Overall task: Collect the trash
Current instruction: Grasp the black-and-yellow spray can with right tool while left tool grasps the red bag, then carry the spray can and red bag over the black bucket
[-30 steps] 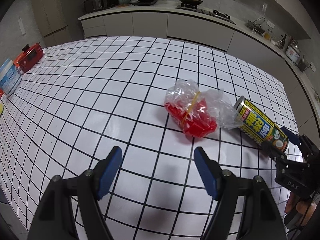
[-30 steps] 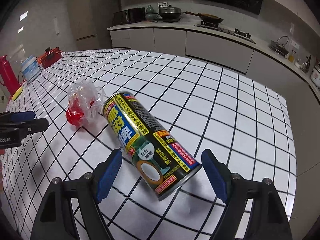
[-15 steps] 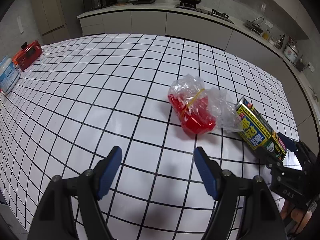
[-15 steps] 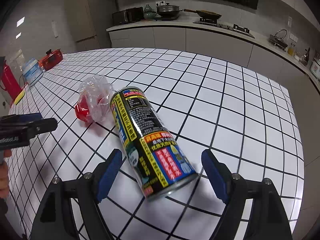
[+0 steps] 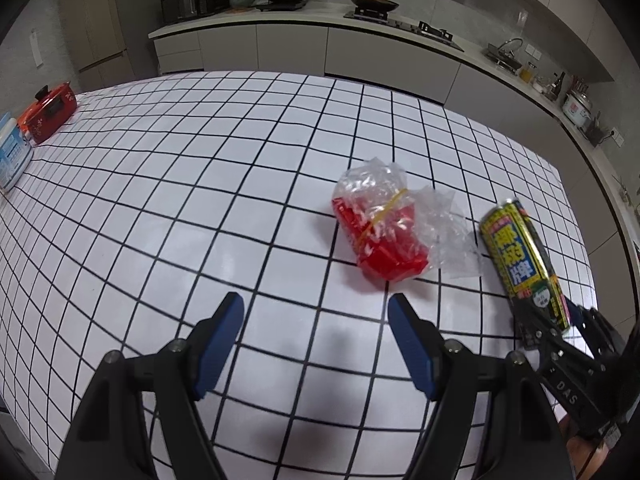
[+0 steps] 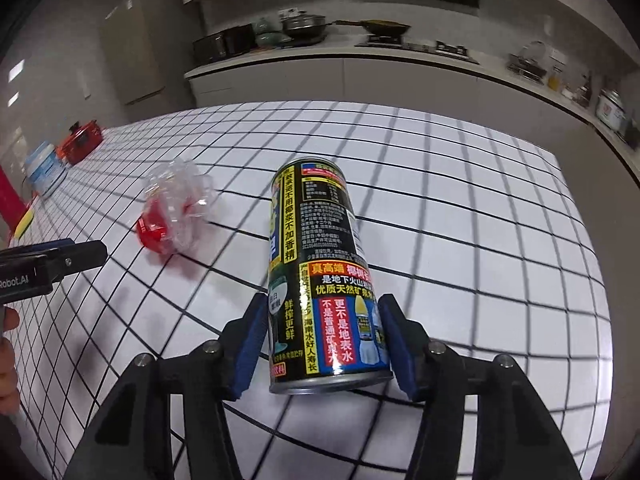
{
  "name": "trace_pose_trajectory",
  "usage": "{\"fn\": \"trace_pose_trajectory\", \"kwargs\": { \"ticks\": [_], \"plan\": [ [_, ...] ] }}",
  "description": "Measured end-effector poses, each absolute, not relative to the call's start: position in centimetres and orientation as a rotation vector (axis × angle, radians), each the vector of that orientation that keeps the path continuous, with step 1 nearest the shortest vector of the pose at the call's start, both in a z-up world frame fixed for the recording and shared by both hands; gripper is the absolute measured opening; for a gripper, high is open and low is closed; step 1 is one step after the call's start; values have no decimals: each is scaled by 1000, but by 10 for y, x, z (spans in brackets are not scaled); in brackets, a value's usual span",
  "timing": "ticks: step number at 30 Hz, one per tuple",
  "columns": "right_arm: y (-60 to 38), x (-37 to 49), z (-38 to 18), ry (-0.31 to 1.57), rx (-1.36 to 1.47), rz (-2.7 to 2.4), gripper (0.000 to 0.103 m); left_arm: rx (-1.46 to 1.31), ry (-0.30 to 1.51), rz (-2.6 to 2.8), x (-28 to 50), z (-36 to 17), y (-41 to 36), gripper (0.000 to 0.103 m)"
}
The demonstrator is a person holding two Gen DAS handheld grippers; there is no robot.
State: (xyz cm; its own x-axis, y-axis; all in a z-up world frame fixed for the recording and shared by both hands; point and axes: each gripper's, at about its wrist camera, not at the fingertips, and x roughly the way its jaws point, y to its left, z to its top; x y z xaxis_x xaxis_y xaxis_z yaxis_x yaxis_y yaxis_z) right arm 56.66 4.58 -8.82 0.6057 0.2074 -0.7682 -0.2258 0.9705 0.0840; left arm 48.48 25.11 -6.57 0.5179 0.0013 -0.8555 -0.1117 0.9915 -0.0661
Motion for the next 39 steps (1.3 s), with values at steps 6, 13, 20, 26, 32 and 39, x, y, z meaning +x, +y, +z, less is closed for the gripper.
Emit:
{"fn": "trace_pose_trajectory", "kwargs": {
  "ticks": [6, 13, 20, 26, 32, 39],
  "plan": [
    [21, 550, -87, 890, 31, 193, 57, -125, 1009, 28, 502, -63, 231, 76],
    [11, 542, -88, 887, 68, 159, 57, -99, 990, 5, 527, -64, 214, 79],
    [13, 541, -88, 886, 66, 146, 57, -86, 1047, -1, 545, -90, 213, 80],
    [13, 544, -88, 887, 78, 135, 57, -103, 1016, -59, 542, -89, 213, 76],
    [12, 543, -88, 886, 81, 130, 57, -136, 990, -92, 538, -85, 221, 59],
    [12, 540, -88, 879, 89, 130, 56, -127, 956, -93, 519, -81, 230, 54]
  ]
}}
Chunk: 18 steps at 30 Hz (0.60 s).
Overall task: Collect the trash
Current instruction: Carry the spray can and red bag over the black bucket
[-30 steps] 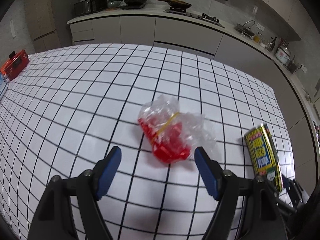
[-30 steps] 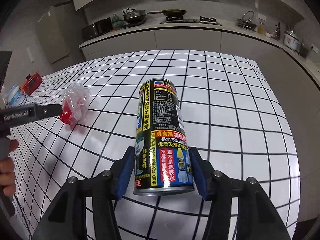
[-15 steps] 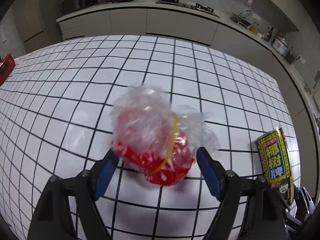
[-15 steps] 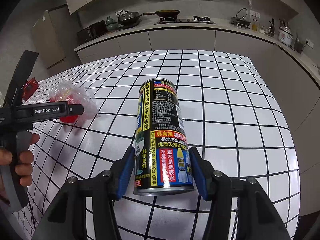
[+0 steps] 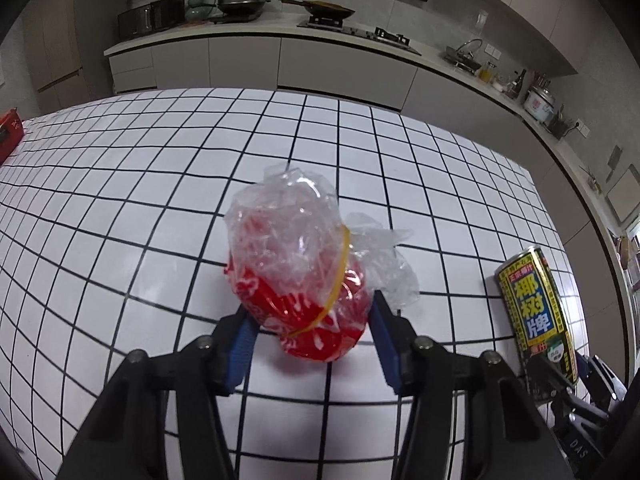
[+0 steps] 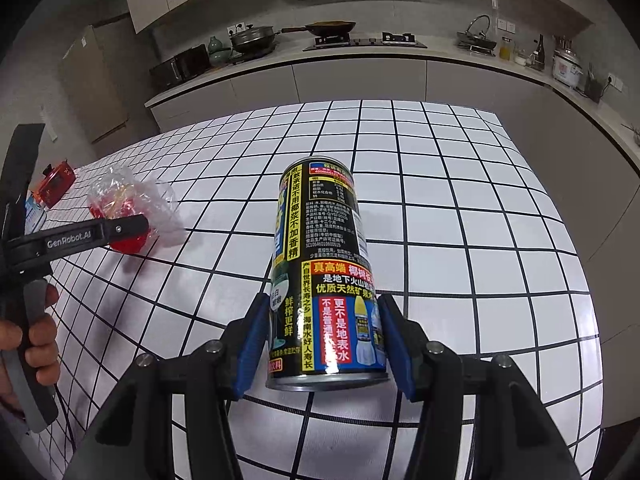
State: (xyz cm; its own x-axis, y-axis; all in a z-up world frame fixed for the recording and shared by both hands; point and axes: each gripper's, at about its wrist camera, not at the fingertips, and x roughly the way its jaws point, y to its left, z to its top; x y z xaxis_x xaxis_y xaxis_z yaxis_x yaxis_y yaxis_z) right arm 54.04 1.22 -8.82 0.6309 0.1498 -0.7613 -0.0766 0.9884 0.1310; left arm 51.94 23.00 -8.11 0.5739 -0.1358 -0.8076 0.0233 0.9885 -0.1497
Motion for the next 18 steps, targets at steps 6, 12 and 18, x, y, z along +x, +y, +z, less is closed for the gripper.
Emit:
{"fn": "trace_pose_trajectory", "kwargs": {
  "ticks": [6, 12, 18],
  "plan": [
    [12, 530, -79, 842, 93, 120, 56, -102, 912, -113, 494, -63, 226, 53],
    [5, 511, -70, 824, 132, 102, 55, -65, 887, -171, 471, -53, 205, 53],
    [-14, 476, -64, 800, 186, 51, 55, -38, 891, -251, 457, -52, 179, 53]
  ]
}}
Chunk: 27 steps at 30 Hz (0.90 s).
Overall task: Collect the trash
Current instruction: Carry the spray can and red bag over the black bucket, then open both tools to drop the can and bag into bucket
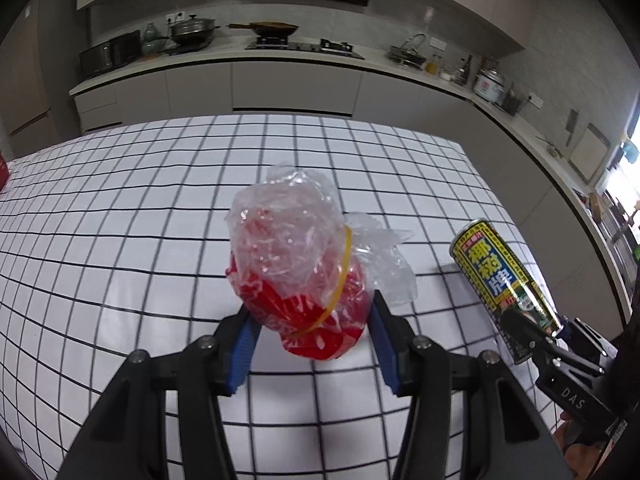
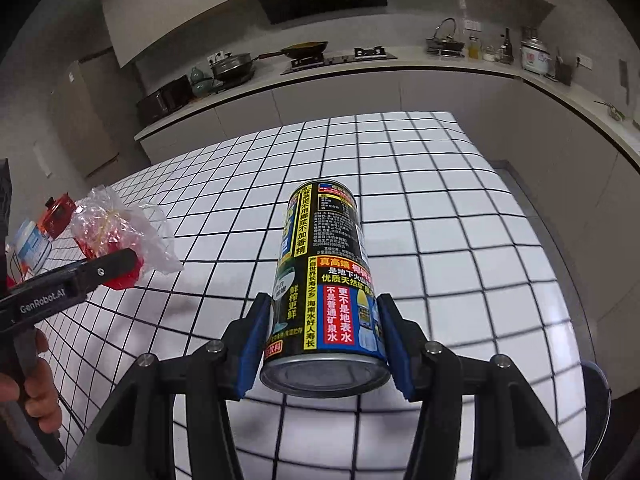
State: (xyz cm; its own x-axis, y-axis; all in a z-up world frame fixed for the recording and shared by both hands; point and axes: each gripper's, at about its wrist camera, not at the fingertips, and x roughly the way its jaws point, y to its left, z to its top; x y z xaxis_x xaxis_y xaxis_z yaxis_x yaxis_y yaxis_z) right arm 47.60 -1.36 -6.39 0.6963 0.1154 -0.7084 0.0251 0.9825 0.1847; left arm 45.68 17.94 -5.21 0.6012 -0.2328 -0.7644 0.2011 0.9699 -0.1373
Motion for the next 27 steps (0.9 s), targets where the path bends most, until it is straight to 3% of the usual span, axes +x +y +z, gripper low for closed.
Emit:
{"fn": "trace_pose_trajectory", "kwargs": {
  "ticks": [10, 18, 27],
  "plan": [
    [-63, 406, -45, 722, 258, -104, 55, 25, 872, -430, 430, -41, 116, 53],
    [-172, 320, -45, 699, 321, -295, 55, 63, 866, -607, 388, -30, 18, 53],
    [-327, 254, -131, 910, 331, -268, 55, 76, 997, -663, 334, -66, -147, 53]
  ]
}}
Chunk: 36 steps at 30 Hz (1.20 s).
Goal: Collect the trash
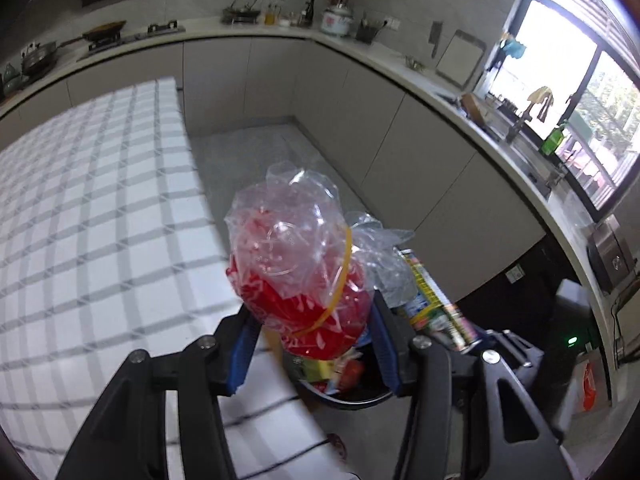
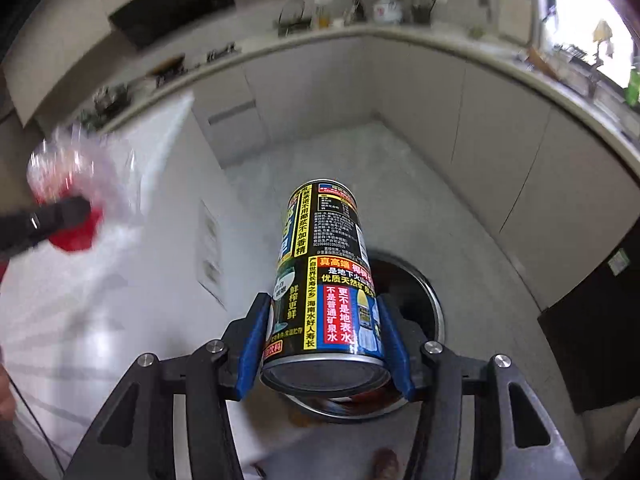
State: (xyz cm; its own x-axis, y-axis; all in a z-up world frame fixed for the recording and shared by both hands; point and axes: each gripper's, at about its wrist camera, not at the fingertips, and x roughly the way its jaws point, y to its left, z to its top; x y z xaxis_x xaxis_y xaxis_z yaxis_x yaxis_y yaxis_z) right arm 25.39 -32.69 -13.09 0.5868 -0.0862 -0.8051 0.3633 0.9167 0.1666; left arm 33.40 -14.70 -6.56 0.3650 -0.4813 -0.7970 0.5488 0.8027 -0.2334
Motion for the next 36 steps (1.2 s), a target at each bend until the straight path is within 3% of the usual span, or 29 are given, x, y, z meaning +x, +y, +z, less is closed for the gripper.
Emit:
{"fn": "trace_pose_trajectory", "kwargs": {
  "ticks": [4, 6, 7, 10, 16, 23, 36],
  "plan": [
    [-369, 266, -180, 1042, 281, -127, 57, 84, 1126, -529, 326, -114, -205, 61],
    [-381, 270, -191, 1056, 259, -88, 71, 92, 1152, -447, 327, -136, -218, 68],
    [-389, 270, -194, 1052, 251, -77, 72, 93, 1175, -419, 329, -148, -222, 75],
    [-403, 262, -191, 1049, 235, -63, 72, 58, 1244, -344, 332, -165, -219, 75],
    [-414, 210, -134, 944, 233, -71, 72, 54, 1024, -278, 263, -84, -188, 77],
    [-350, 121, -64, 807, 187, 18, 76, 155, 768, -163, 157, 0, -123, 99],
    [-231, -41, -8, 700, 176, -5, 80, 82, 759, -64, 18, -3, -45, 101]
  ]
}}
